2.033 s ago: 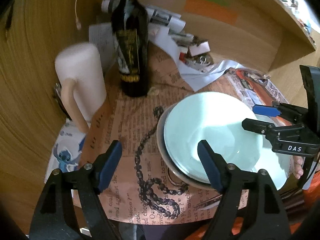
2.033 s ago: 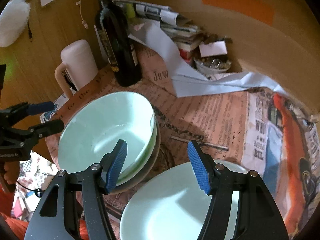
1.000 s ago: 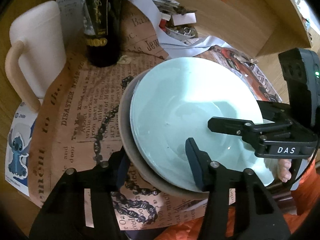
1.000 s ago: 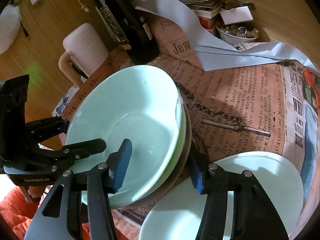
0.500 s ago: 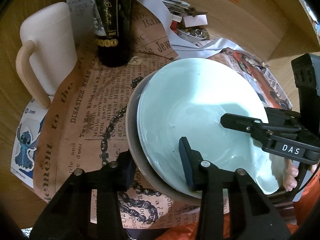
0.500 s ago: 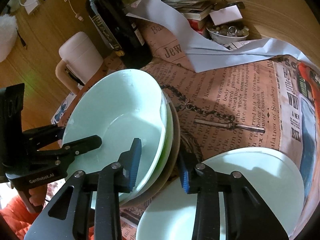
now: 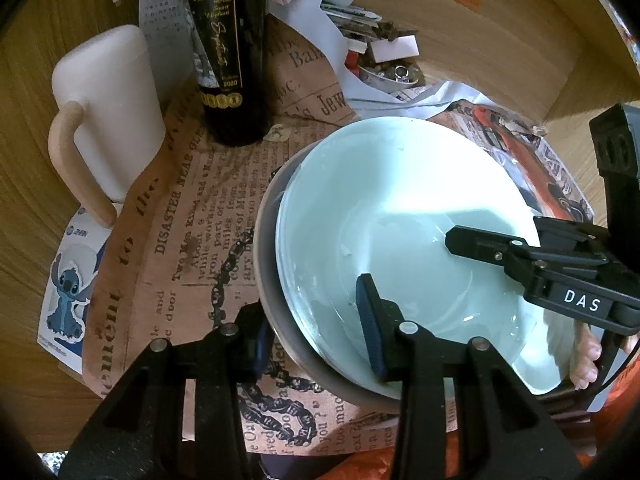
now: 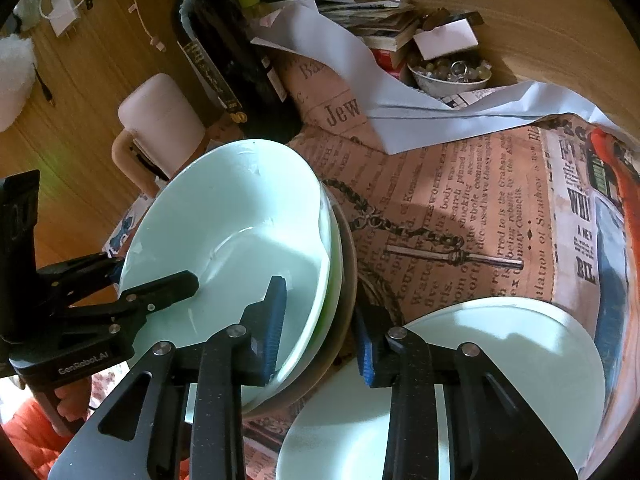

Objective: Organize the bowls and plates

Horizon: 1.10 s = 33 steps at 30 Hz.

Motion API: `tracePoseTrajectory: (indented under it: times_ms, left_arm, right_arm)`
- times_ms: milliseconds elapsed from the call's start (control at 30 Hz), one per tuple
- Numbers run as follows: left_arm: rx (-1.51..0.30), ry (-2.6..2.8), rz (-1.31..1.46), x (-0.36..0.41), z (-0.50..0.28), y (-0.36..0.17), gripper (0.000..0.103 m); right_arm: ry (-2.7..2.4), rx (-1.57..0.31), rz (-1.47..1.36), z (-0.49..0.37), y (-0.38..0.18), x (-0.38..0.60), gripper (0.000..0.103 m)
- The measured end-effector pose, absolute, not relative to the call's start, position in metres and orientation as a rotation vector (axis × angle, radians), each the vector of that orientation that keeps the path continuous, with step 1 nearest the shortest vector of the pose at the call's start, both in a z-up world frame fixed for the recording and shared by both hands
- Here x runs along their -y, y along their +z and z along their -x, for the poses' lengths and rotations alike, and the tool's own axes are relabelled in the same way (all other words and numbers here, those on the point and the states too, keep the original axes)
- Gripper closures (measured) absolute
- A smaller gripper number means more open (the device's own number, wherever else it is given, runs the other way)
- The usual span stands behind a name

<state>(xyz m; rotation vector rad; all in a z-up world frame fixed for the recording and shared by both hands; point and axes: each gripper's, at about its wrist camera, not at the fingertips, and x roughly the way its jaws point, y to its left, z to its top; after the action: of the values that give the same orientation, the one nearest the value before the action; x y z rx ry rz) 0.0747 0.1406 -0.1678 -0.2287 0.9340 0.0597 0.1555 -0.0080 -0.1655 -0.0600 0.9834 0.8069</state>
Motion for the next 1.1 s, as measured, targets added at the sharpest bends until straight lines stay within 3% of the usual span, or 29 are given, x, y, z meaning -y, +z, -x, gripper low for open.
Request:
tracePoseTrajectory:
  times_ms: [1100]
  left_arm:
    - [-0.808, -0.08, 0.134, -0.067, -0.075, -0.117, 0.065]
  right_arm:
    - [0.663, -0.841, -0.006, -0.13, -0.116, 0.098, 0.075]
